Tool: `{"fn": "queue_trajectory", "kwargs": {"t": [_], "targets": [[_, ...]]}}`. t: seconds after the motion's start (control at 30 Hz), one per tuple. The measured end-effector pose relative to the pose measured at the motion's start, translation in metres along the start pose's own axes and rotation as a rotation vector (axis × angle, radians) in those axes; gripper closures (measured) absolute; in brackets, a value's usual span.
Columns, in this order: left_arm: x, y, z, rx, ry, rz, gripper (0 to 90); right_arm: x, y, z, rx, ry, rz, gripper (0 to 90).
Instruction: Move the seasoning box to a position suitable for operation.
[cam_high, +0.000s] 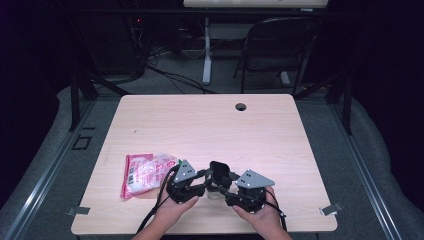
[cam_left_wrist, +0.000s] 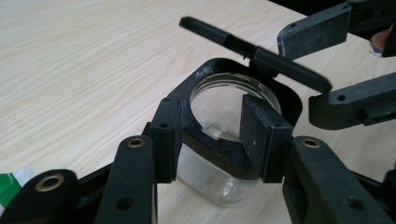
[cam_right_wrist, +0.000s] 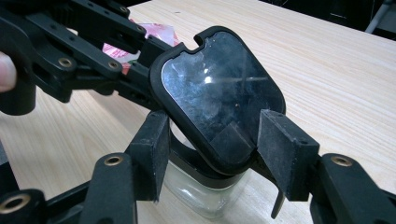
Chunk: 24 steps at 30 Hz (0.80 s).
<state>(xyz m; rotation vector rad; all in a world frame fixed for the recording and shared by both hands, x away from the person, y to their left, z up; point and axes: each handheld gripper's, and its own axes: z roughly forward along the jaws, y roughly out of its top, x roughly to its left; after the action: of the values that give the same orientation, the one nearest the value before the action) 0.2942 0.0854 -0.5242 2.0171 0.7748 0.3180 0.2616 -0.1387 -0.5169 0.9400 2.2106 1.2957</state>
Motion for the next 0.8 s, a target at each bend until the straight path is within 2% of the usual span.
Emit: {"fn": "queue_trajectory", "kwargs": {"t": [0.2,0.8], "targets": [[0.0013,-0.001,0.0027,0.002,0.001,-0.009,58.0,-0.001,-0.0002,-0.0002,-0.006,-0.001,0.006,44.6],[0.0008,-0.002,0.0028,-0.008,0.002,0.005,59.0,-0.0063,-0.0007,-0.0067,-0.028,0.005,0.038,47.3]]}}
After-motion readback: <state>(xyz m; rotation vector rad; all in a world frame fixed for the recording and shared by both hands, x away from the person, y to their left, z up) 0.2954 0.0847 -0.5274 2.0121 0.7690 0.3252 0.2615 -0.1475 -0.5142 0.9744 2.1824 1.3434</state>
